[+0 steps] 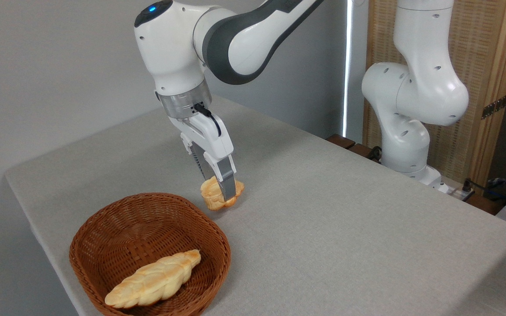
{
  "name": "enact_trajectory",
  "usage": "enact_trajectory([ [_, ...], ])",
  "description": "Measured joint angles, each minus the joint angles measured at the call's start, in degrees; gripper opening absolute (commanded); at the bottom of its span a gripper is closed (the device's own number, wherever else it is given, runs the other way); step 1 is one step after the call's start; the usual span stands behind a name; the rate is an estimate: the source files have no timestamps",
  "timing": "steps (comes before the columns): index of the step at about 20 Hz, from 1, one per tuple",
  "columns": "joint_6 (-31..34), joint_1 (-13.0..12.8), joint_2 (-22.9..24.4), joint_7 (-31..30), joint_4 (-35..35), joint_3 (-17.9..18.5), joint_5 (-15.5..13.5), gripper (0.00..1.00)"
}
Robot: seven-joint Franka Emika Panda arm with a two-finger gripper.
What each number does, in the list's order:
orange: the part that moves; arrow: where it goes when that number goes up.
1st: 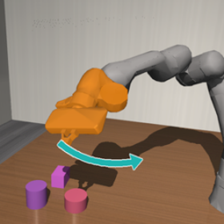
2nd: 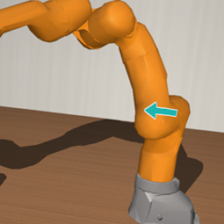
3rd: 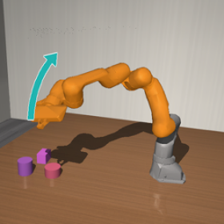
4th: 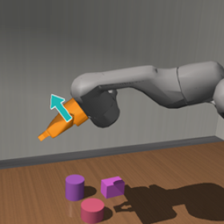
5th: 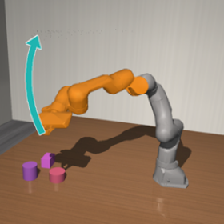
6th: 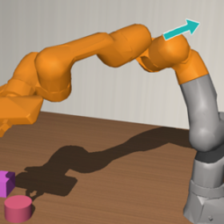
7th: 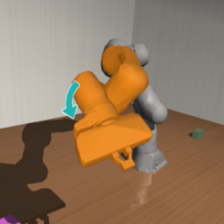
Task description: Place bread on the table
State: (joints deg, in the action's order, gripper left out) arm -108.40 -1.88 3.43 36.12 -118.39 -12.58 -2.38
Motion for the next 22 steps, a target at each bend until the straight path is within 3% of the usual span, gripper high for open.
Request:
enact_trajectory([
  [12, -0.6, 0.0, 0.4, -0.8, 1.0, 0.0, 0.0, 1.00],
  [18, -3.7, 0.5, 0.5, -0.9, 5.4, 0.6, 0.0, 1.00],
  [22, -5.9, 1.0, 0.5, -0.9, 5.8, 2.8, 0.1, 1.00],
])
